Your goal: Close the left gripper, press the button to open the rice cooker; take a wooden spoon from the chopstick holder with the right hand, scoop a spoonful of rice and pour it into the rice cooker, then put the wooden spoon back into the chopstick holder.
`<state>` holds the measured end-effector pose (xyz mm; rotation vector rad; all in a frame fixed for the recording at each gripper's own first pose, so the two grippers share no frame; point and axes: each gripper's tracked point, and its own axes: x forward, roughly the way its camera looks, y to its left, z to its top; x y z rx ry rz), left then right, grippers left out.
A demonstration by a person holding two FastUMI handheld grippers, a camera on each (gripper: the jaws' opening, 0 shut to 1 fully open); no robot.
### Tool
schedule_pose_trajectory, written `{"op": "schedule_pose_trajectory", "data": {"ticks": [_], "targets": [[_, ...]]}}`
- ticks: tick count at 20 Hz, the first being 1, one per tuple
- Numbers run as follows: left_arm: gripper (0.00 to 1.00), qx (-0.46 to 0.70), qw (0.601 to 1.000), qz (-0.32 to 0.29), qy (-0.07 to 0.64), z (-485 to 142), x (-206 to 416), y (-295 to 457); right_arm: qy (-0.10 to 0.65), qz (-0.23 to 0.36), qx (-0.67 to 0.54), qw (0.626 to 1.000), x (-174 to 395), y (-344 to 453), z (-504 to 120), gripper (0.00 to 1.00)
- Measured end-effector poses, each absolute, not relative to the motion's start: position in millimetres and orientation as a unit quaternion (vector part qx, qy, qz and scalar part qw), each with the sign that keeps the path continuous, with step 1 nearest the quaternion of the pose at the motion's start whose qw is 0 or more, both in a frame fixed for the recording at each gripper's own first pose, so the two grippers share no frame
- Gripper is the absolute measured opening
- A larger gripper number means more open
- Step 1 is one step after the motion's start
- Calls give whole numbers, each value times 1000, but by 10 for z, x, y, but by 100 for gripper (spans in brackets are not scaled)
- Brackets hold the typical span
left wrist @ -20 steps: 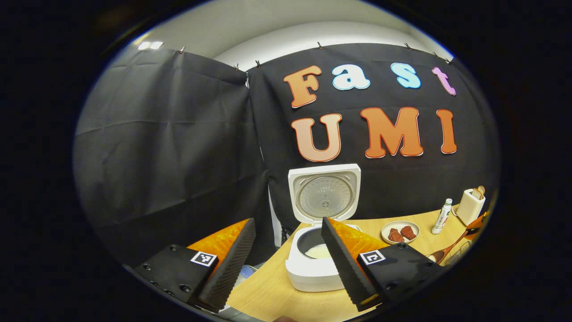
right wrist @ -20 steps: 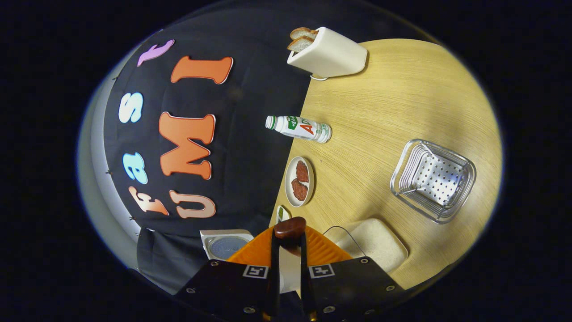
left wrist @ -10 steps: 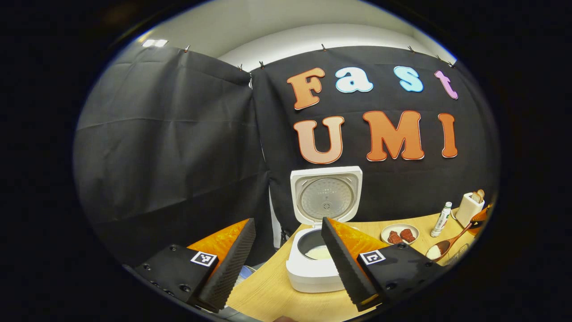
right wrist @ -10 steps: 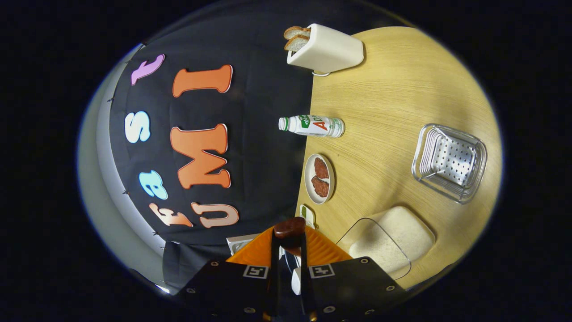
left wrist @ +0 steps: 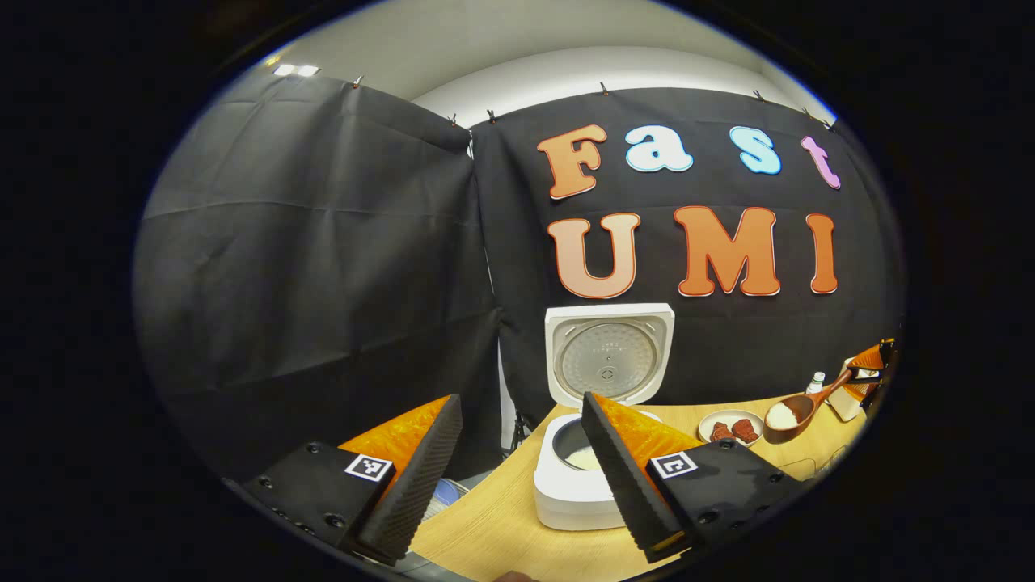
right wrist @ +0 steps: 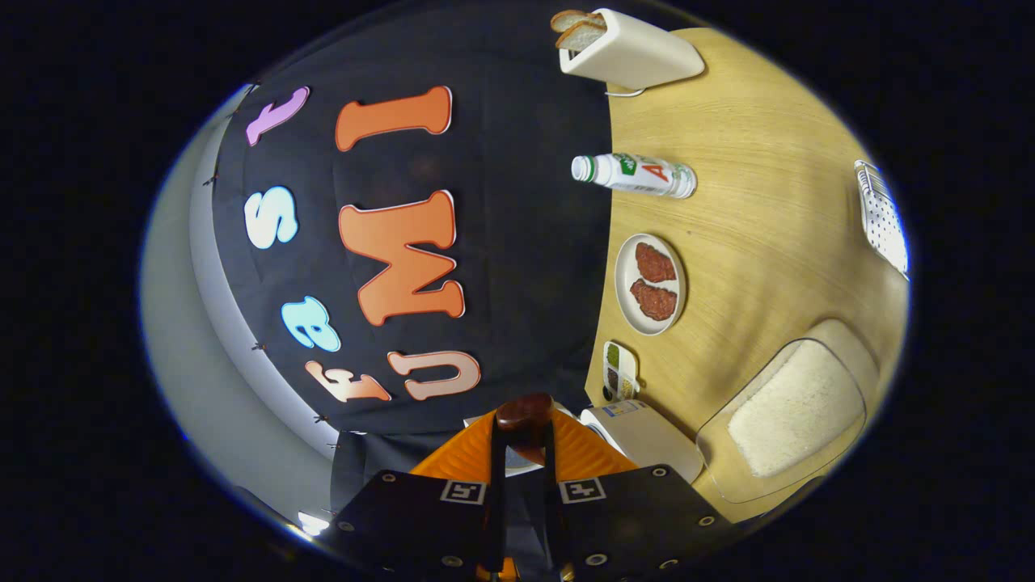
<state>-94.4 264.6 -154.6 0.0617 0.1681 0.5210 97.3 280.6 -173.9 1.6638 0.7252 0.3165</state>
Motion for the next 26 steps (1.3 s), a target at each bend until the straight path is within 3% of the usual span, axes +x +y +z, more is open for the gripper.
{"op": "schedule_pose_trajectory", "data": {"ticks": [1, 2, 3, 4, 7, 8, 9, 10, 11, 26], "targets": [[100, 28, 961, 260, 83, -1551, -954, 2681, 315, 145, 718, 604, 1030, 2931, -1677, 14], [100, 26, 961, 263, 84, -1556, -973, 2707, 318, 152, 716, 603, 1089, 3061, -1627, 18], [100, 25, 960, 267, 84, -1546, -1002, 2750, 321, 159, 713, 603, 1147, 3193, -1592, 14], [100, 22, 959, 271, 84, -1555, -1026, 2799, 324, 166, 709, 605, 1208, 3321, -1536, 19], [100, 13, 955, 282, 87, -1598, -1133, 2912, 330, 182, 697, 610, 1366, 3693, -1383, 19], [100, 12, 954, 287, 88, -1617, -1172, 2955, 331, 187, 693, 613, 1411, 3795, -1340, 14], [97, 13, 953, 291, 90, -1643, -1196, 2985, 331, 192, 688, 617, 1470, 3908, -1295, 19], [100, 15, 951, 296, 91, -1666, -1219, 3019, 330, 198, 681, 623, 1523, 4020, -1246, 14], [100, 17, 949, 300, 95, -1703, -1243, 3055, 329, 203, 675, 629, 1568, 4122, -1208, 19], [100, 18, 939, 319, 125, -1926, -1592, 3368, 284, 259, 464, 798, 1893, 5390, -993, 18]]}}
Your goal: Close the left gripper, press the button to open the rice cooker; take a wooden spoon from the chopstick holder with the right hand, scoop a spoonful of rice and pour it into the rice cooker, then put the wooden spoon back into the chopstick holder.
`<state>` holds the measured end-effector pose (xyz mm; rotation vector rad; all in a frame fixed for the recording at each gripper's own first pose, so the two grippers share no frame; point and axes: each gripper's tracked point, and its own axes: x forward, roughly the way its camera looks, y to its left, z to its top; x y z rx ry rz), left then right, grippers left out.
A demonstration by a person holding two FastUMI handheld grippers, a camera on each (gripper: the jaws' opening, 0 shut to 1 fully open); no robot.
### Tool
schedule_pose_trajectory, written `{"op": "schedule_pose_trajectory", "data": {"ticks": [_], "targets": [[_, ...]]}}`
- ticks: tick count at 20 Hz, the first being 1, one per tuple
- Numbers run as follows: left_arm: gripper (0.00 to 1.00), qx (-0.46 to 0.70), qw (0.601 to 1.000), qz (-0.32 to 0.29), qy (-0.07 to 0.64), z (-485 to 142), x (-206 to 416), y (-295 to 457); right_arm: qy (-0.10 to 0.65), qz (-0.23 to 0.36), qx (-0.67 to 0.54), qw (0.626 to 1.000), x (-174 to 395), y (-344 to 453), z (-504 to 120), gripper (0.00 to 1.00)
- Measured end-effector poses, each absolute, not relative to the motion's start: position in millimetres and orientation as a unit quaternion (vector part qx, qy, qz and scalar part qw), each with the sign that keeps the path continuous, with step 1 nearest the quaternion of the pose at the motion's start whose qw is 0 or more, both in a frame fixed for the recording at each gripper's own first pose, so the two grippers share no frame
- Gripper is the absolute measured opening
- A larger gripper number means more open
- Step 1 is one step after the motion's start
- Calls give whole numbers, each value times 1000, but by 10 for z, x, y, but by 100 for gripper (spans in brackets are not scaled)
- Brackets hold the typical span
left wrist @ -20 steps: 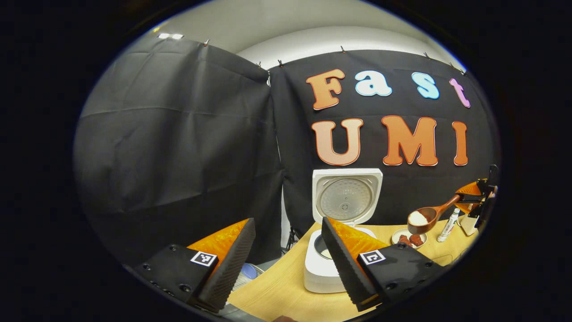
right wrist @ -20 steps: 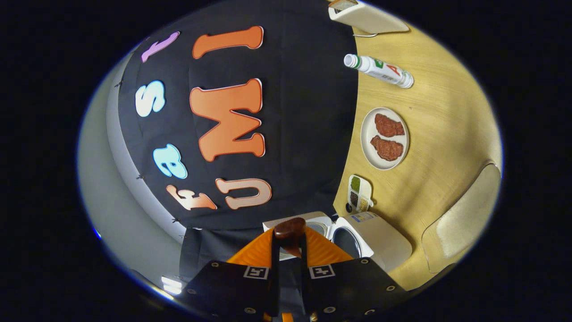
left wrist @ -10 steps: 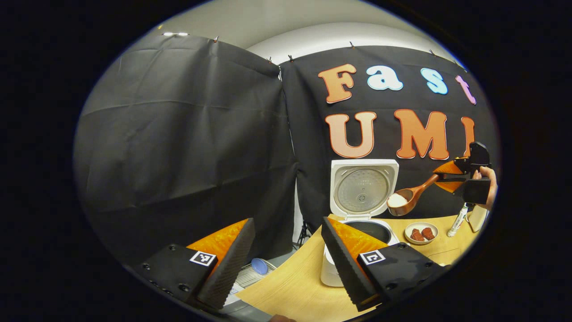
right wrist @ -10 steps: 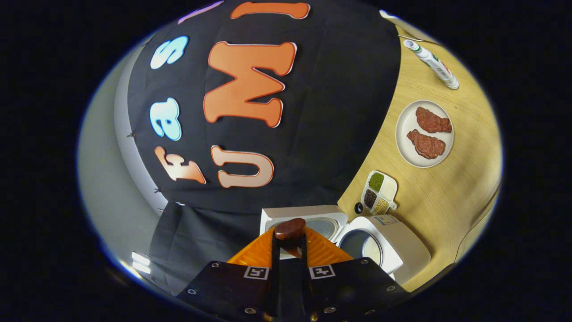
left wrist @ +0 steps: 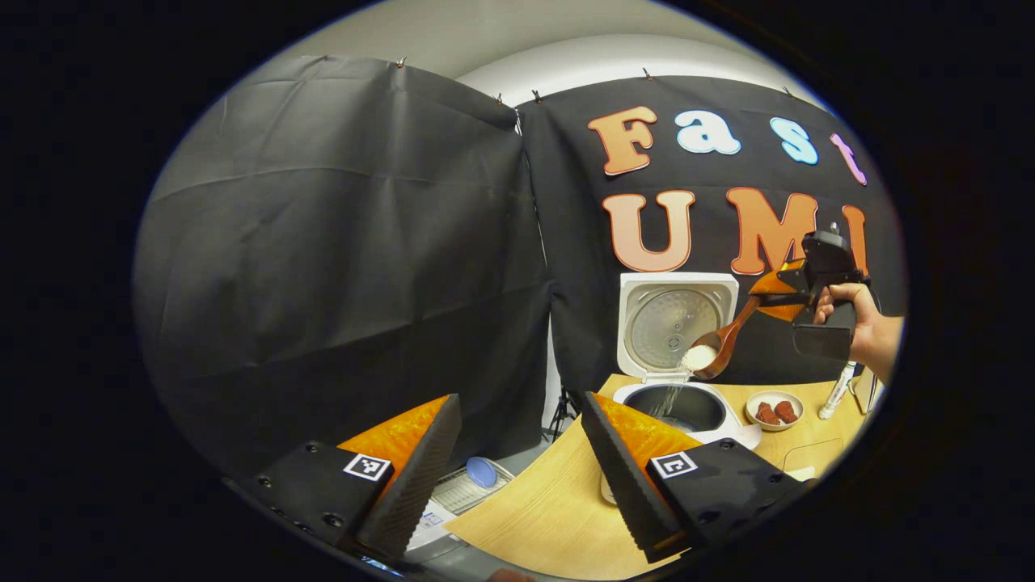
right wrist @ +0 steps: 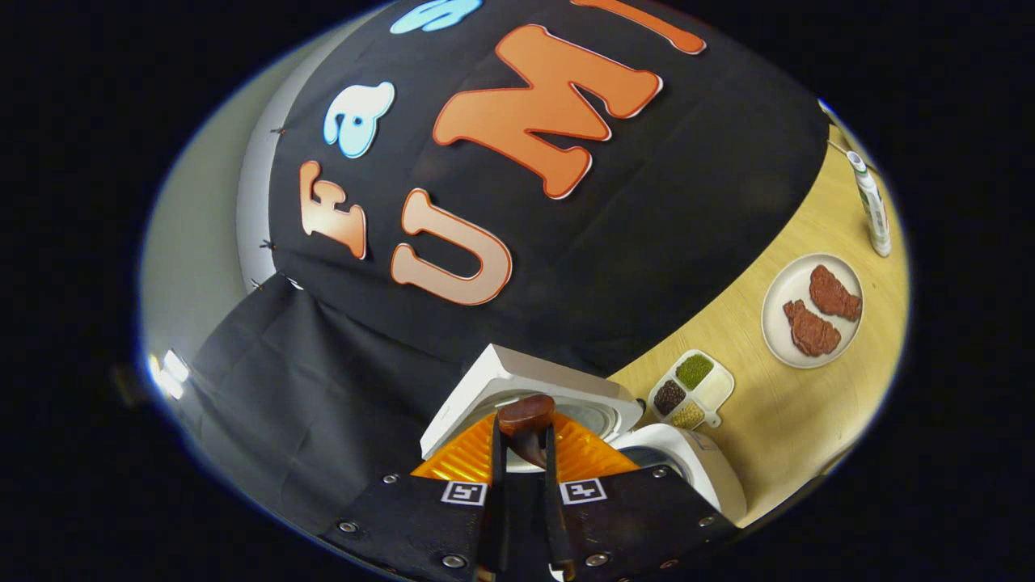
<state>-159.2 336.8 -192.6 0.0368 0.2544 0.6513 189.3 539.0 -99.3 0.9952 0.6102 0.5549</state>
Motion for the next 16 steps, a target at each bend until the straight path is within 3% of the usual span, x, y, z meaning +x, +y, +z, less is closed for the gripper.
{"op": "schedule_pose_trajectory", "data": {"ticks": [9, 16], "targets": [[100, 14, 940, 313, 135, -2044, -1554, 3451, 239, 266, 358, 862, 1935, 5482, -968, 18], [99, 14, 943, 302, 142, -2105, -1436, 3405, 194, 306, 278, 889, 1797, 5563, -789, 18]]}}
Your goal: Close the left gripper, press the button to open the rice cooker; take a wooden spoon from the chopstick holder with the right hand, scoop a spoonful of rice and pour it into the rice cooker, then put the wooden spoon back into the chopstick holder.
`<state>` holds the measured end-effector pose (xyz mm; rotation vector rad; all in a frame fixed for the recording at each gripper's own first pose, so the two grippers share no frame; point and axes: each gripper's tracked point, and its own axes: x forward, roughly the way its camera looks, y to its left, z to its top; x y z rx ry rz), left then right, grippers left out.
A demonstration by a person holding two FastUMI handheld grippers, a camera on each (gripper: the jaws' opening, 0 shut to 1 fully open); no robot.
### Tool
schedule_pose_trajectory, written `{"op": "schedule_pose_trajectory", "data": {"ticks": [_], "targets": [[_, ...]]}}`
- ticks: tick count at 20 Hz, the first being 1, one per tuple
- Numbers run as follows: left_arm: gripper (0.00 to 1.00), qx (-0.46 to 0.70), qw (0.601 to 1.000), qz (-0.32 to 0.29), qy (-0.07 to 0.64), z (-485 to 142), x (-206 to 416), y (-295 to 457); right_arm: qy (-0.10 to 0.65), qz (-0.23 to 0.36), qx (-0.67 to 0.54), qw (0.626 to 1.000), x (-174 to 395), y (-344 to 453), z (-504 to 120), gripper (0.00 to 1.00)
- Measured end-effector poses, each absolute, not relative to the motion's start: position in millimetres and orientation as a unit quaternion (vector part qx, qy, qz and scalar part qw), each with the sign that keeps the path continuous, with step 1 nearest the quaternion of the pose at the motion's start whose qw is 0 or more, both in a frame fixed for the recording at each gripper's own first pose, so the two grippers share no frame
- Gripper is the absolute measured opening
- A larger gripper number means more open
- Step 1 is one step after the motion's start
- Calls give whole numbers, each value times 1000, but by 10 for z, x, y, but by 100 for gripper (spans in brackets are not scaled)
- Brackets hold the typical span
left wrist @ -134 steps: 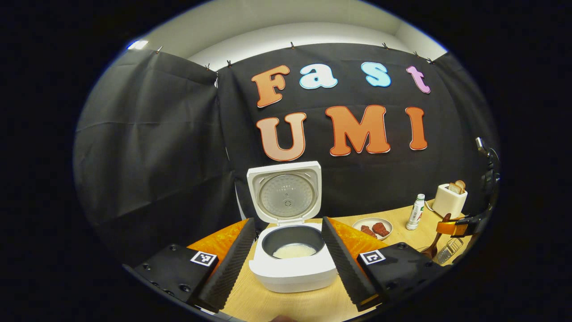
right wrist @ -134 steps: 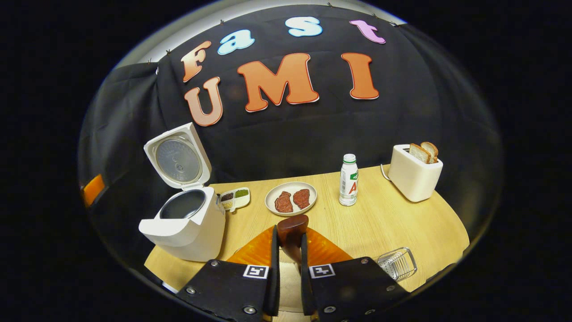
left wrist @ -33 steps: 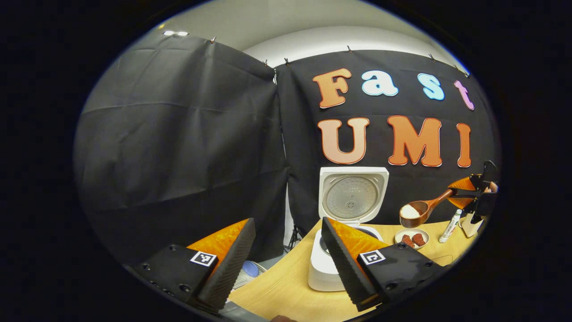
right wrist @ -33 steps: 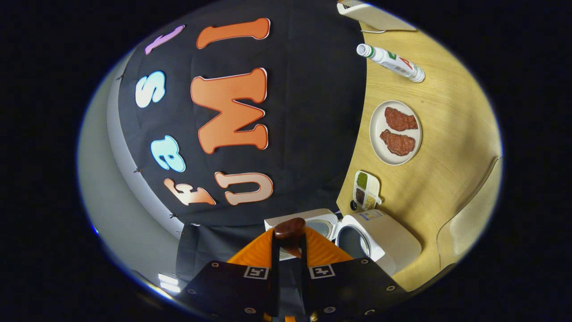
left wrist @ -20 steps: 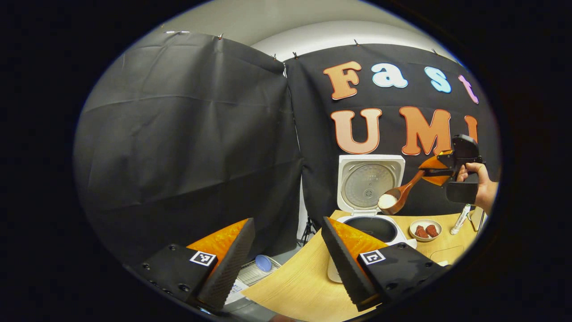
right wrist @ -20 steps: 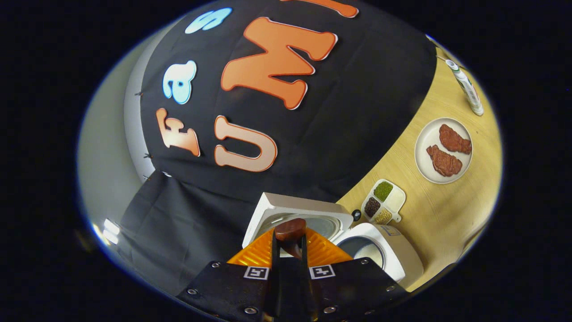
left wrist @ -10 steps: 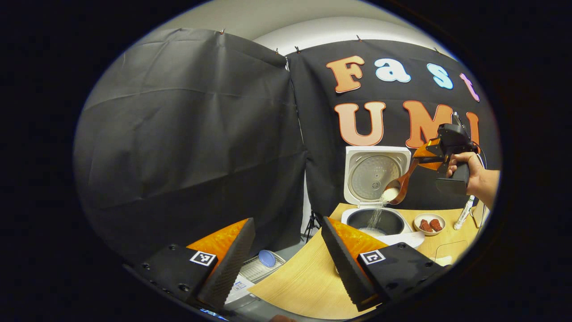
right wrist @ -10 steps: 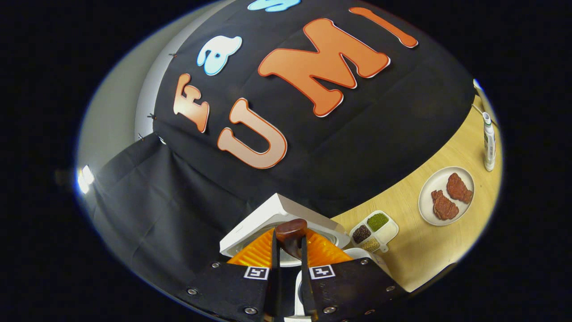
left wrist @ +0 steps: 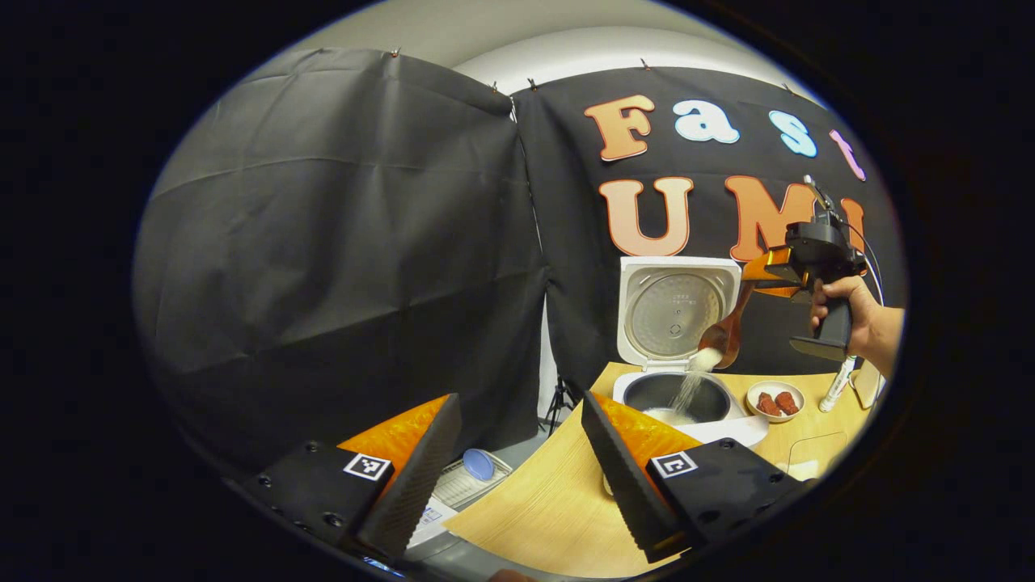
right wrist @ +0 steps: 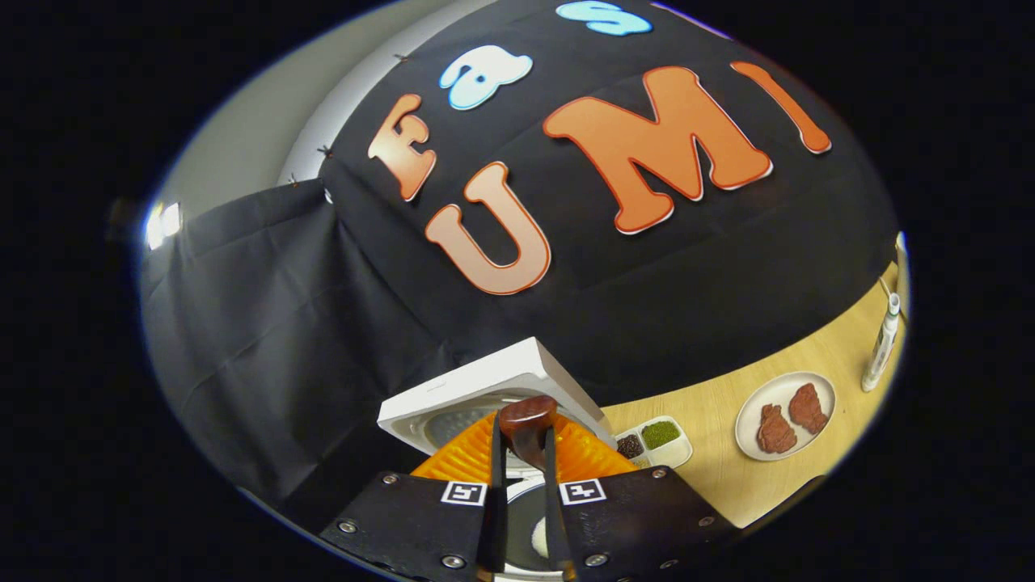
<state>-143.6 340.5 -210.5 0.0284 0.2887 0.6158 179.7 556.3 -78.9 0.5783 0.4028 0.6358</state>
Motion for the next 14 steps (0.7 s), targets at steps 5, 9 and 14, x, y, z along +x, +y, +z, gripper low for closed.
{"op": "schedule_pose_trajectory", "data": {"ticks": [5, 9, 14], "targets": [[100, 19, 946, 290, 145, -2111, -1337, 3315, 152, 351, 208, 900, 1645, 5676, -608, 18], [99, 20, 948, 285, 143, -2106, -1331, 3265, 114, 386, 154, 902, 1500, 5812, -469, 18], [100, 25, 949, 281, 143, -2079, -1324, 3240, 67, 426, 71, 899, 1202, 5938, -383, 18]]}}
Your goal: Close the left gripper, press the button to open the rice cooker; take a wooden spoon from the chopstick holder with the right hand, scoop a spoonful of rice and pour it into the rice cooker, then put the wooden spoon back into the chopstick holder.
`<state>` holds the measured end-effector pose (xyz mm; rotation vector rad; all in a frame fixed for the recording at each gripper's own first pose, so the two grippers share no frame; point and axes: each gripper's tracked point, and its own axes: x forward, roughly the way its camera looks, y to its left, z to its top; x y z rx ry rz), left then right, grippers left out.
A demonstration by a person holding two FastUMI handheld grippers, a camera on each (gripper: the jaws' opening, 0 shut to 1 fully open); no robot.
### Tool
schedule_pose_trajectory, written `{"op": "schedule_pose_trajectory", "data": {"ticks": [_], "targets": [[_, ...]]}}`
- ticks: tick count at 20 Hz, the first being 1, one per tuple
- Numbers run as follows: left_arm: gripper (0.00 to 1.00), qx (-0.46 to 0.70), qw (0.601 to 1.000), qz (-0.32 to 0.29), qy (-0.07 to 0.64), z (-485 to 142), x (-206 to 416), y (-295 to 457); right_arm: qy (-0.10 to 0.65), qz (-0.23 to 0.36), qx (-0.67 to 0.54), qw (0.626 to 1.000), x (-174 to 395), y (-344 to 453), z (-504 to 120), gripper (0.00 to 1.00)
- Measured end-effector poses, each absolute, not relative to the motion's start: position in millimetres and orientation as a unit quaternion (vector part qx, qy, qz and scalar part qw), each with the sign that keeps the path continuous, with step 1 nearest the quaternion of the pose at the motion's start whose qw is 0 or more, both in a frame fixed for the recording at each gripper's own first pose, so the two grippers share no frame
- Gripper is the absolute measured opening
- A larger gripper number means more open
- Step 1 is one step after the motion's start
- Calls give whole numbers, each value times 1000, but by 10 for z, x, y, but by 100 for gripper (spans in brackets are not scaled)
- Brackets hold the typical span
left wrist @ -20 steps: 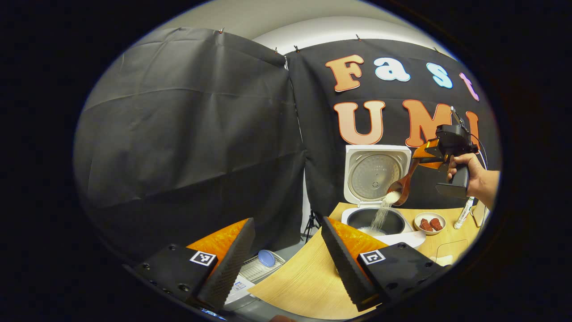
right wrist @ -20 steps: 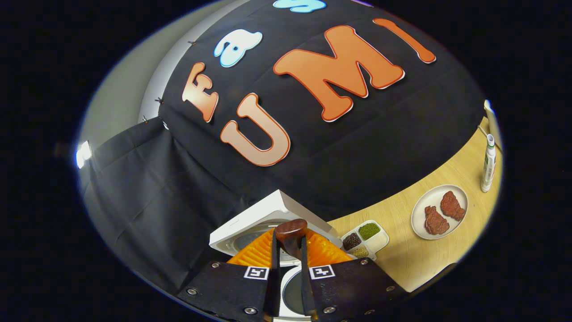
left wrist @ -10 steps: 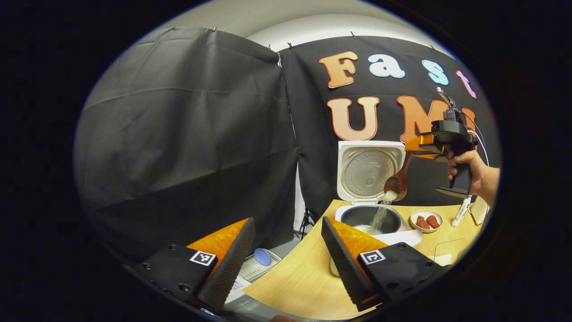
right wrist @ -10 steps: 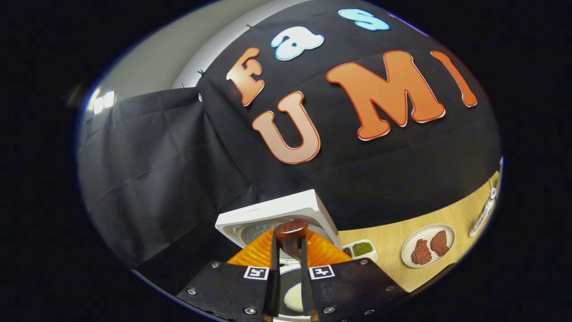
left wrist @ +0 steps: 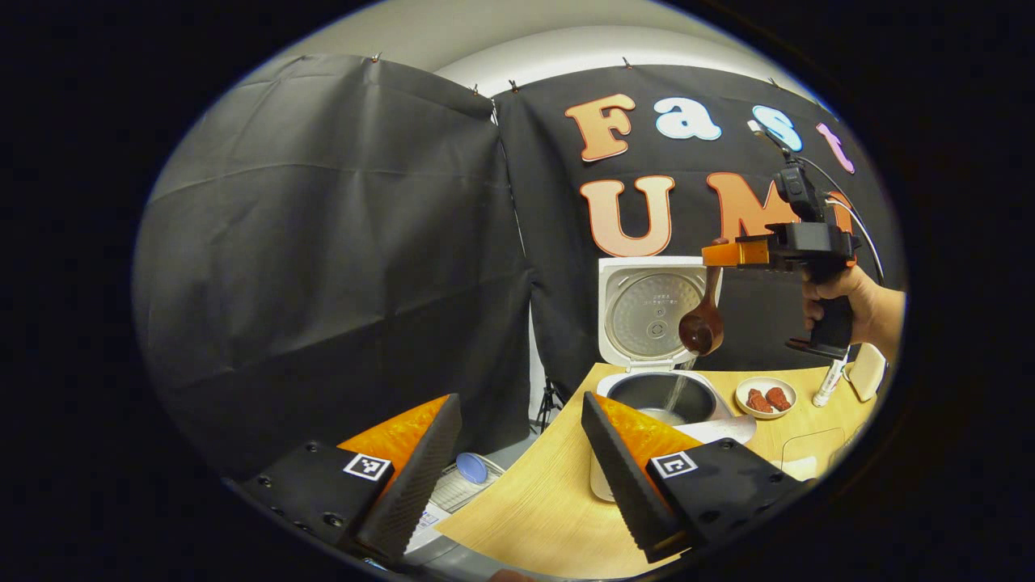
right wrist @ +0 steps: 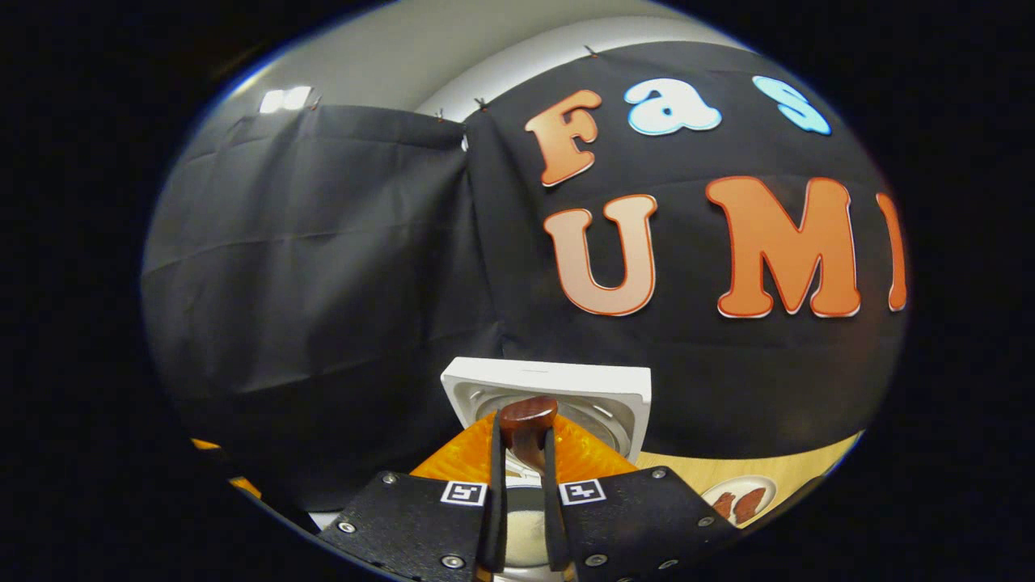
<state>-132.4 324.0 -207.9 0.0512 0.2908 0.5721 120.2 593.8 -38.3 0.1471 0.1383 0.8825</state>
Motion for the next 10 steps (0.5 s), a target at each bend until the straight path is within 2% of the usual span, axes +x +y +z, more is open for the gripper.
{"op": "schedule_pose_trajectory", "data": {"ticks": [4, 10], "targets": [[100, 23, 948, 282, 145, -2080, -1322, 3229, 73, 450, 62, 888, 1108, 5964, -425, 19], [99, 23, 951, 273, 140, -2022, -1267, 3112, 101, 421, 154, 888, 1308, 5432, -245, 19]]}}
